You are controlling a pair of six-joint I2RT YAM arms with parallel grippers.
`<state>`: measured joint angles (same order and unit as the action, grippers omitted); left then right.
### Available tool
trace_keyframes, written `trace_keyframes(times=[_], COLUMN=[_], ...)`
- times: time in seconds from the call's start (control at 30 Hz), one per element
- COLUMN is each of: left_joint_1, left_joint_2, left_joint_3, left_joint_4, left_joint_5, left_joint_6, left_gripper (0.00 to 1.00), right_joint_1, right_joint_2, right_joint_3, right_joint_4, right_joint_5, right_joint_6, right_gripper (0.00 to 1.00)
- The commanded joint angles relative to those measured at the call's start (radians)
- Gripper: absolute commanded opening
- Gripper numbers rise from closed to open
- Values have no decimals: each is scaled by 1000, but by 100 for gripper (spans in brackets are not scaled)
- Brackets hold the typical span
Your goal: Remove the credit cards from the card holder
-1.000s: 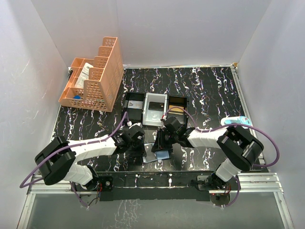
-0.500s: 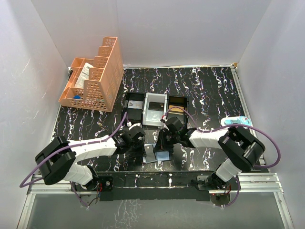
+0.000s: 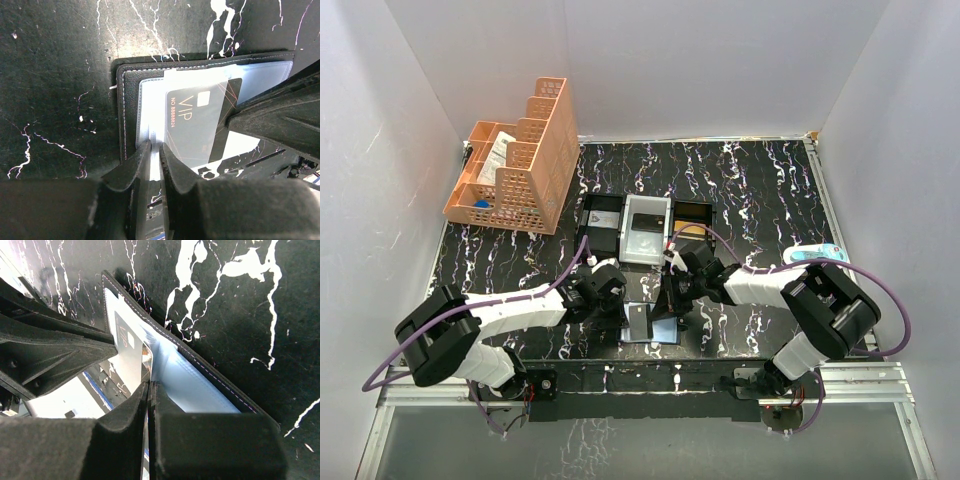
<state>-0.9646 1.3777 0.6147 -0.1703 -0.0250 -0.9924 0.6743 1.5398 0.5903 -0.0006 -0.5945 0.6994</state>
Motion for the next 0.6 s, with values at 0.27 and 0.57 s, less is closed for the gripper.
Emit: trace_keyframes(times=[0.27,0.57], left_joint_1=[-9,-11], left_joint_2=[-7,-104], left_joint_3=[8,72], left_joint_4=[-75,12], left_joint_5=[-34,46], left_joint_6=[27,85], left_gripper=[18,29], right_joint_1=[-3,-4], right_joint_2=[-28,-21], right_joint_3=[-24,-18], right_joint_4=[25,22], right_joint_5=[32,61], right_joint_6=[11,19], right_gripper=[0,0])
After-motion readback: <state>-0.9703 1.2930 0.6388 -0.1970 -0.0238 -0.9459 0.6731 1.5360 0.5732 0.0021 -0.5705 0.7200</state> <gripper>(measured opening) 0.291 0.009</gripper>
